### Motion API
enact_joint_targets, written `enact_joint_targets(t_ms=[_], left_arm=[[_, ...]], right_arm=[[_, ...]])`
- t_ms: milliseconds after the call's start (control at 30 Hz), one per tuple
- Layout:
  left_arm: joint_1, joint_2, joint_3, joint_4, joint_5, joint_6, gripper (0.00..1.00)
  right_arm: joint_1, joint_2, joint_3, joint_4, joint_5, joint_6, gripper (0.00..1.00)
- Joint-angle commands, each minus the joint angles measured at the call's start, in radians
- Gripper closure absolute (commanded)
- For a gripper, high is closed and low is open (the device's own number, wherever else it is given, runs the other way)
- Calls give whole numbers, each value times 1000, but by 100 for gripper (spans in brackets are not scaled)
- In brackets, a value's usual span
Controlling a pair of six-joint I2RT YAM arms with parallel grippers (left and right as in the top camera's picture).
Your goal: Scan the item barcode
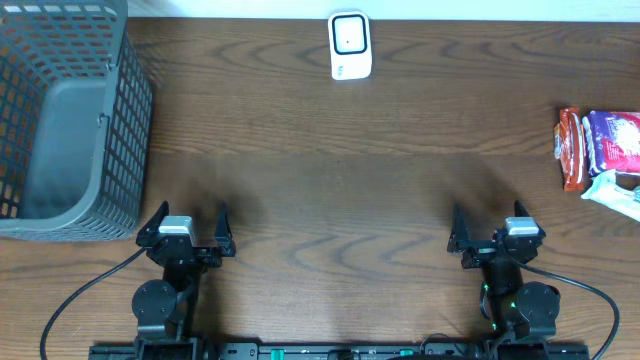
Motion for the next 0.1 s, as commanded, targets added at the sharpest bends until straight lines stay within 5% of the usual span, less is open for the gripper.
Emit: enact_joint_targets(t_ms=[0, 67], left_arm=[[5, -6, -13, -40, 11, -12, 2], [5, -6, -13, -40, 11, -12, 2]], right_arm=[[-6, -6, -4, -1, 0, 14, 1], [-6, -6, -4, -1, 0, 14, 1]])
